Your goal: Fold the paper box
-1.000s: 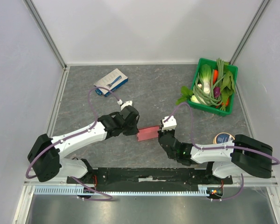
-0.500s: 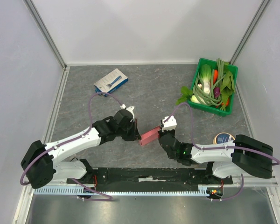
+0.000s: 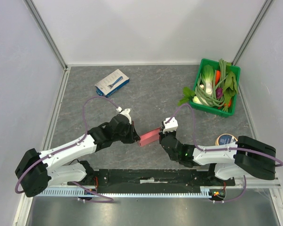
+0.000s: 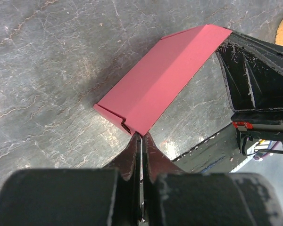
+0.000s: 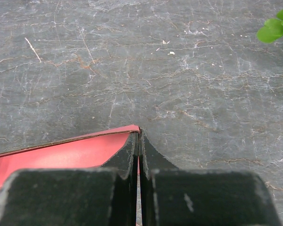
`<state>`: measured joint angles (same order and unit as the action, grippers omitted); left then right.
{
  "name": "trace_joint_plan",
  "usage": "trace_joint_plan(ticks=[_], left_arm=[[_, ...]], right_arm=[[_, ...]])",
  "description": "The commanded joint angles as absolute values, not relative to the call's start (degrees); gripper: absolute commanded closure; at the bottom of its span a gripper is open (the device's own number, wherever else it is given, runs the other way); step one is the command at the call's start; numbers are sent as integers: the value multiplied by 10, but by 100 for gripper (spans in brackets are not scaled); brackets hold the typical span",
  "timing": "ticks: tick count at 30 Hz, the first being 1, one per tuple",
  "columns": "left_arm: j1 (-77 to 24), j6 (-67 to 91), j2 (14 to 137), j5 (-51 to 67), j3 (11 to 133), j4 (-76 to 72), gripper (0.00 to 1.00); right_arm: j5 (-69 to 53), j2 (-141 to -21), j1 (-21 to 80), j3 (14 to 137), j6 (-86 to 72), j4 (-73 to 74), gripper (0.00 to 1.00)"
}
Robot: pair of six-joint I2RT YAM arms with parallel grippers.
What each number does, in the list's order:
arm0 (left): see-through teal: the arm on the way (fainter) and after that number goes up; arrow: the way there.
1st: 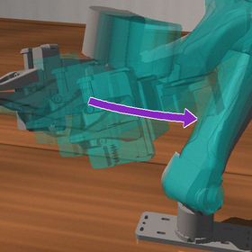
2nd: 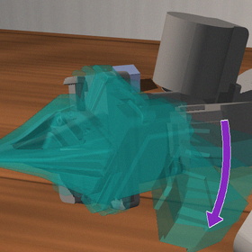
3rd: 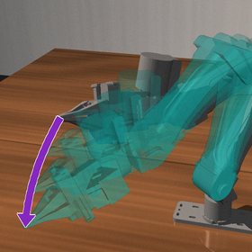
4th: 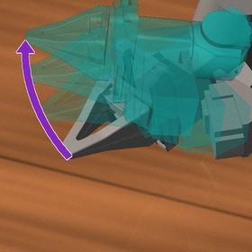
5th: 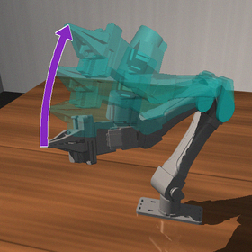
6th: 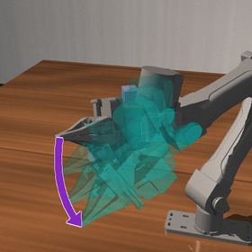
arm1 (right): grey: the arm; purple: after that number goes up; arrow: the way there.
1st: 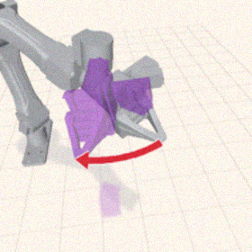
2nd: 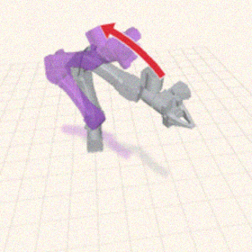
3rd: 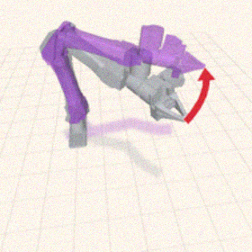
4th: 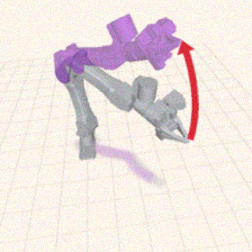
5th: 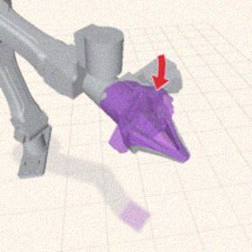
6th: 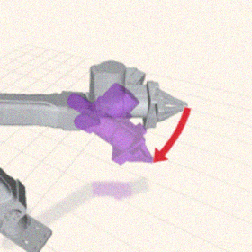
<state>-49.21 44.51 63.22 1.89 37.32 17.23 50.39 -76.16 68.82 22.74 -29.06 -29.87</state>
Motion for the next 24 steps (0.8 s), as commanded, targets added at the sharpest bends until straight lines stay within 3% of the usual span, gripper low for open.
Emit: trace_joint_plan(ticks=[1, 24], left_arm=[[-492, 434, 626, 2, 360, 96, 98], [-493, 381, 598, -22, 363, 176, 98]], right_arm=[[396, -780, 708, 217, -328, -239, 100], [396, -766, 709, 214, -325, -233, 100]])
